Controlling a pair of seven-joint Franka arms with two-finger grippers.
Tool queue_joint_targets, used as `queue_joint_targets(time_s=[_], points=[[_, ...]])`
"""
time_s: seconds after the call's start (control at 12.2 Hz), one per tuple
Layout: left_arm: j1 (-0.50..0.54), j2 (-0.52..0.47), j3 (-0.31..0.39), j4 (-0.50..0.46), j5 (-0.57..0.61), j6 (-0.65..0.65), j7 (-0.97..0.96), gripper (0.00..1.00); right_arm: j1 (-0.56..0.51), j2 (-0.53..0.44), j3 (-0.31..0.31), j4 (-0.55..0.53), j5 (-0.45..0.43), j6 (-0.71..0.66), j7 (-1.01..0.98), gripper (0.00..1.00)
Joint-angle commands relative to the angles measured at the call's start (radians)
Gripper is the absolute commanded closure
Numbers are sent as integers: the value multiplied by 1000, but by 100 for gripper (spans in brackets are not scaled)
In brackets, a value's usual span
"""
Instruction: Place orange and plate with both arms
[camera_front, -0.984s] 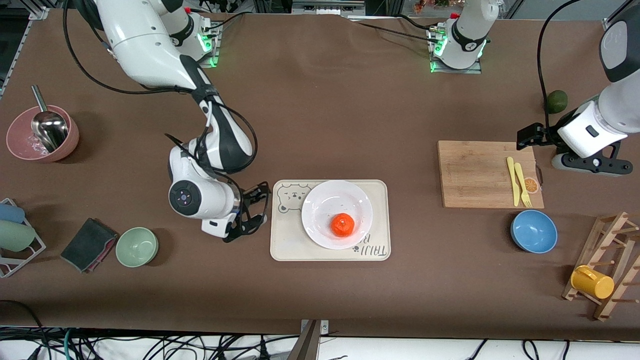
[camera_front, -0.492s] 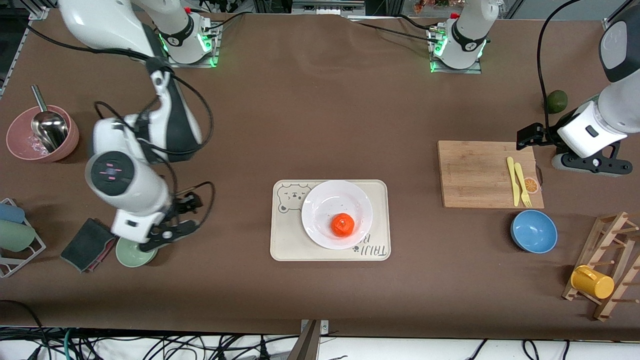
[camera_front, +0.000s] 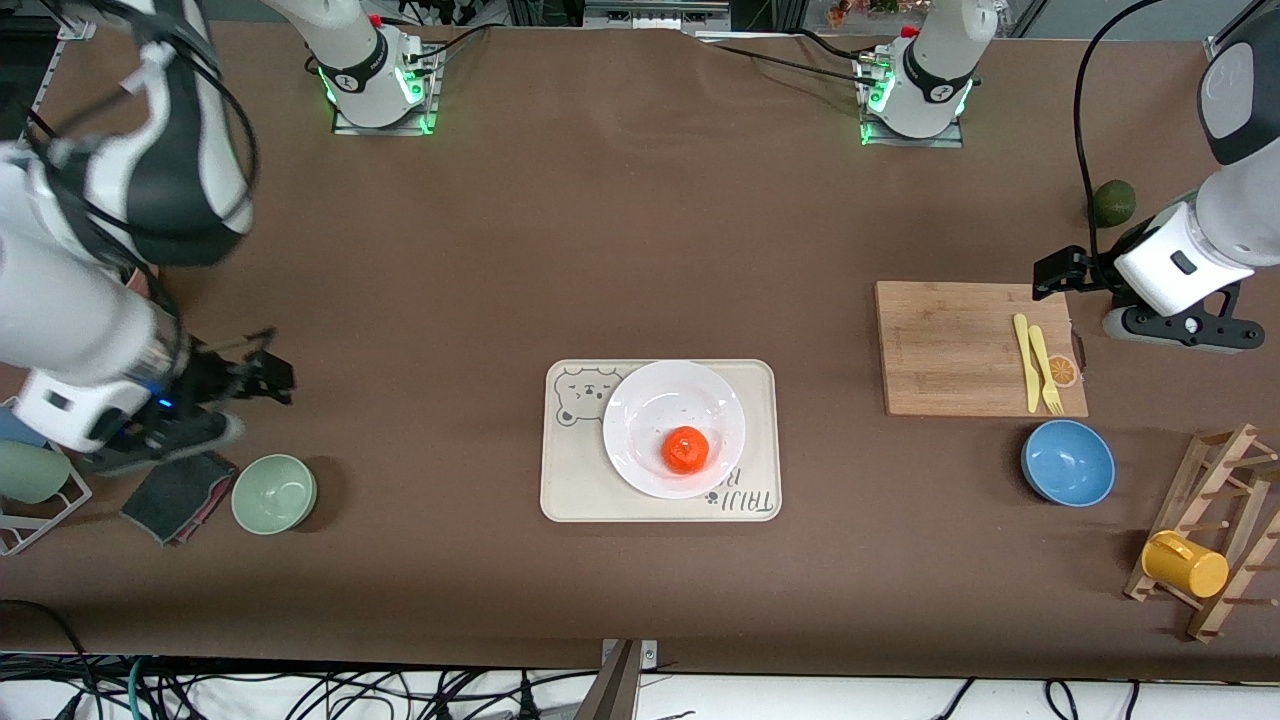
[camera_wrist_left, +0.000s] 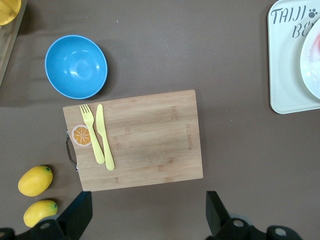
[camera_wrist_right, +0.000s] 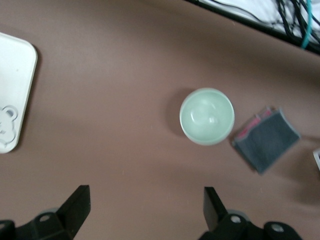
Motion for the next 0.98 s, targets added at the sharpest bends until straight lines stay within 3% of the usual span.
queue_joint_targets(time_s=[0.0,0.16,0.25,0.33,0.57,0.9], points=[[-6,1,-1,11,27,-10,-2,0,-63,-182,38,-170,15,-95,149,0],[-6,1,-1,11,27,-10,-2,0,-135,-335,134,-346,13,-115,322,0],[-6,1,-1,11,27,-10,-2,0,-178,-435,151,-489,10,-50,315,0],[-6,1,-1,11,27,-10,-2,0,-189,-471,153,-552,5,2,289,0],[-6,1,-1,11,27,-10,-2,0,-209,-425,135,-476,-13,23,45,0],[-6,1,-1,11,27,-10,-2,0,-201,-431,113,-465,-31,-21,46,0]])
